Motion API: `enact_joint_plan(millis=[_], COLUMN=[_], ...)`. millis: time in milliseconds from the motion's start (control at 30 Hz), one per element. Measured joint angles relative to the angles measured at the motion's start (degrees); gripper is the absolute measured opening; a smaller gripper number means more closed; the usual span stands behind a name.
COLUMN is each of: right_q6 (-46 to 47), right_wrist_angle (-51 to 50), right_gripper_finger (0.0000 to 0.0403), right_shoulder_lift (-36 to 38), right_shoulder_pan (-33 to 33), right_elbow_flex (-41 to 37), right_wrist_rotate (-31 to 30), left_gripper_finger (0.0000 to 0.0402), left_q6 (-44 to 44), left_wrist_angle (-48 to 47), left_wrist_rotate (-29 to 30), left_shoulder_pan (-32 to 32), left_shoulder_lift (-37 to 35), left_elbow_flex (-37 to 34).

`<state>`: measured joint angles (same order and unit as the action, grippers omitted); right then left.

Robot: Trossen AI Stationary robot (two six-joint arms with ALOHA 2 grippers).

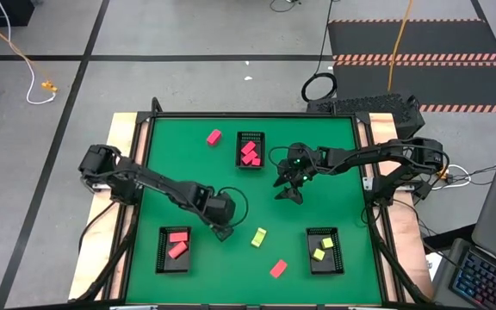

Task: Sort & place blocks by color
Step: Put the green block into the bottom right black bin

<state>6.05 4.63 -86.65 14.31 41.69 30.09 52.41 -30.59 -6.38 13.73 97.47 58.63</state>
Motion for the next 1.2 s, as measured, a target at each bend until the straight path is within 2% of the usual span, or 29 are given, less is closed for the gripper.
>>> enact_joint_plan(millis=[233, 367, 467, 667, 767, 867, 1067, 1200], right_q6=[-5.42, -13.21, -15.01, 2.84, -1.71, -6.83, -8.88, -7.85], right_wrist_angle=[1.64, 2.21, 5.74, 17.27, 18.39, 18.48, 16.32, 17.35], right_gripper_finger=[0.0265, 0.0265, 0.0265, 0.0265, 0.0265, 0.0265, 0.0265, 0.0265], right_shoulder_lift=[0.36, 2.83, 5.36, 9.63, 11.43, 12.08, 11.52, 10.79], right_shoulder_pan=[0.00, -0.83, -2.00, -1.95, -3.10, -4.84, -6.86, -7.12], right_elbow_flex=[0.00, -0.04, -0.02, -0.02, 0.02, -0.02, -0.02, 0.02], right_wrist_rotate=[-0.02, -0.10, -0.01, -0.04, -0.55, -3.73, -11.66, -13.67], left_gripper_finger=[0.0137, 0.0133, 0.0133, 0.0142, 0.0138, 0.0133, 0.0144, 0.0141], left_q6=[-15.47, -23.34, -28.83, -41.60, -44.32, -45.71, -46.02, -45.84], left_wrist_angle=[0.53, 0.89, 0.97, 3.75, 8.48, 11.91, 14.14, 14.74], left_wrist_rotate=[5.28, 8.19, 10.94, 18.35, 18.23, 18.00, 18.48, 18.45], left_shoulder_pan=[-5.66, -8.62, -10.30, -10.67, -10.77, -10.64, -10.82, -10.66], left_shoulder_lift=[-0.04, -0.04, -0.07, -0.13, -0.13, -0.13, -0.13, -0.13], left_elbow_flex=[9.57, 16.00, 20.14, 24.35, 24.36, 24.38, 24.38, 24.38])
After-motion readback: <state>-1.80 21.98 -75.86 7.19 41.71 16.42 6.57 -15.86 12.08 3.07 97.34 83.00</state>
